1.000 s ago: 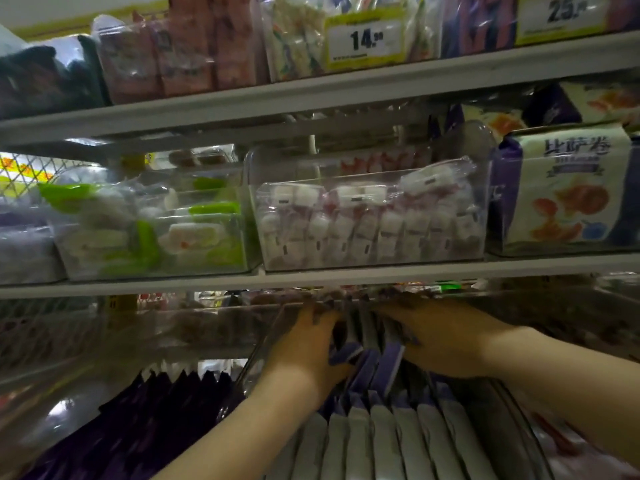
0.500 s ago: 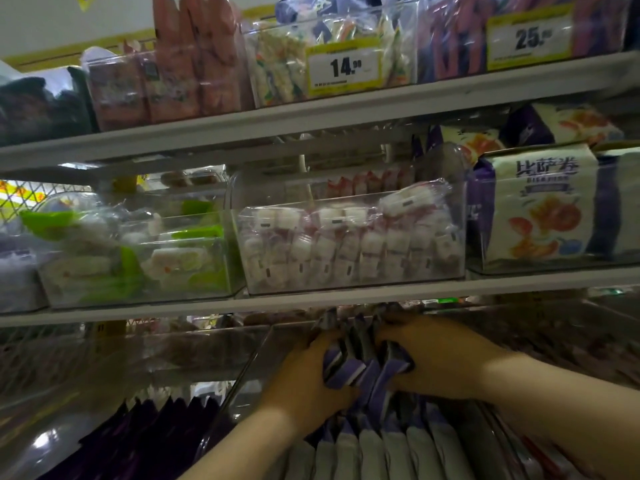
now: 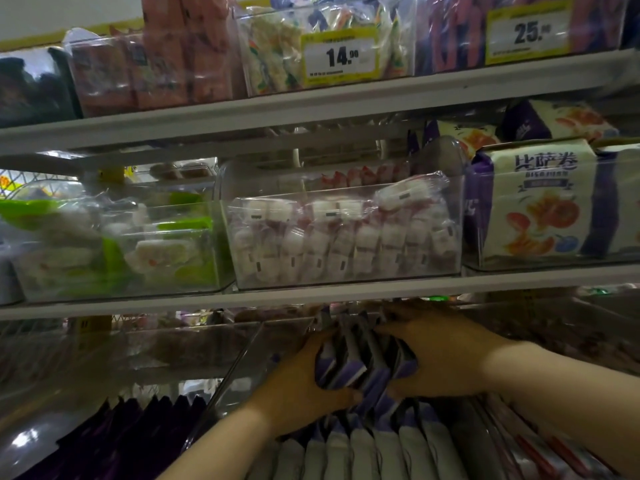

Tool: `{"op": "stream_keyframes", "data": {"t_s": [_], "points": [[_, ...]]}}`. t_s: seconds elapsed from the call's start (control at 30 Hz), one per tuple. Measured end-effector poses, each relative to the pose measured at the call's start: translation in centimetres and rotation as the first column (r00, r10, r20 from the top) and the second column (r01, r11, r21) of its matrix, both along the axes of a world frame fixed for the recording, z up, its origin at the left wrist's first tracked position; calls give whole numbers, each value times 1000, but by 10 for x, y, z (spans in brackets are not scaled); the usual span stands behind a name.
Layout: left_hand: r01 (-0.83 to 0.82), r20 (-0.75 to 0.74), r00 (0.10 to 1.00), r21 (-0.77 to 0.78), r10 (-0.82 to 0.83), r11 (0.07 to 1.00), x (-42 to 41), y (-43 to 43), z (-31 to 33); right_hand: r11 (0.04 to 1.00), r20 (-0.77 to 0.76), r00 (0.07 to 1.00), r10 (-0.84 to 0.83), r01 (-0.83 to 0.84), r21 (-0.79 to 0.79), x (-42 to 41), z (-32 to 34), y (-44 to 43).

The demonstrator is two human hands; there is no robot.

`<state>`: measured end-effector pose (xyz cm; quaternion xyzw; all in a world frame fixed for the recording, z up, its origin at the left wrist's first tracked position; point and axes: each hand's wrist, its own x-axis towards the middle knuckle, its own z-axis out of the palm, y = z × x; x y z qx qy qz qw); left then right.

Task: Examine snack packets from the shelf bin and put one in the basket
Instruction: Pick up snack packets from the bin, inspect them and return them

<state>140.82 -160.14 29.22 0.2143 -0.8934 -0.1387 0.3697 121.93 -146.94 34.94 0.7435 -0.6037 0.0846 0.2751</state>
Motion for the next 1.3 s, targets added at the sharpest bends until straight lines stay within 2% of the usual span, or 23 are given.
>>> {"op": "stream_keyframes", "data": {"t_s": [0.1,0.2,0.33,0.5,0.6,0.67,0.73,0.9,0.97,1.03,1.1,1.17,1.3], "points": [[-1,64,998,5,1,1000,3,2,1,997,-67,995,76,-76,-1,13,4,-7],[44,-5,999,17,-44,999,1,4,-2,995,-80,992,93,-89,54,24,3,-18],[35,-60,998,-33,-37,999,0,3,-5,986,14,986,165,-165,18,20,-1,-22],[65,-129,990,7,-64,998,-6,5,-2,973,55,972,228,-229,5,11,6,-19],[92,-68,994,46,-88,995,-7,3,-1,975,-6,976,217,-216,50,12,6,-19],[82,35,996,53,-84,995,-4,2,2,977,1,979,204,-204,56,20,7,-19],[24,181,983,-13,-21,1000,2,3,11,986,23,986,165,-166,21,30,12,-21],[-73,431,895,-106,112,992,20,5,34,963,-21,967,253,-250,100,42,8,-34],[-91,463,879,-71,114,993,31,4,44,971,0,980,200,-198,136,38,4,-37],[-195,468,847,-168,252,966,47,3,54,982,-25,991,132,-128,139,34,1,-40],[-276,491,767,-327,412,904,62,2,61,986,-49,993,112,-105,128,33,-2,-42],[-279,573,664,-407,481,870,72,4,60,986,-52,992,114,-106,128,32,-3,-43],[-304,728,500,-361,470,882,75,8,52,986,-4,994,109,-107,128,31,-5,-43]]}}
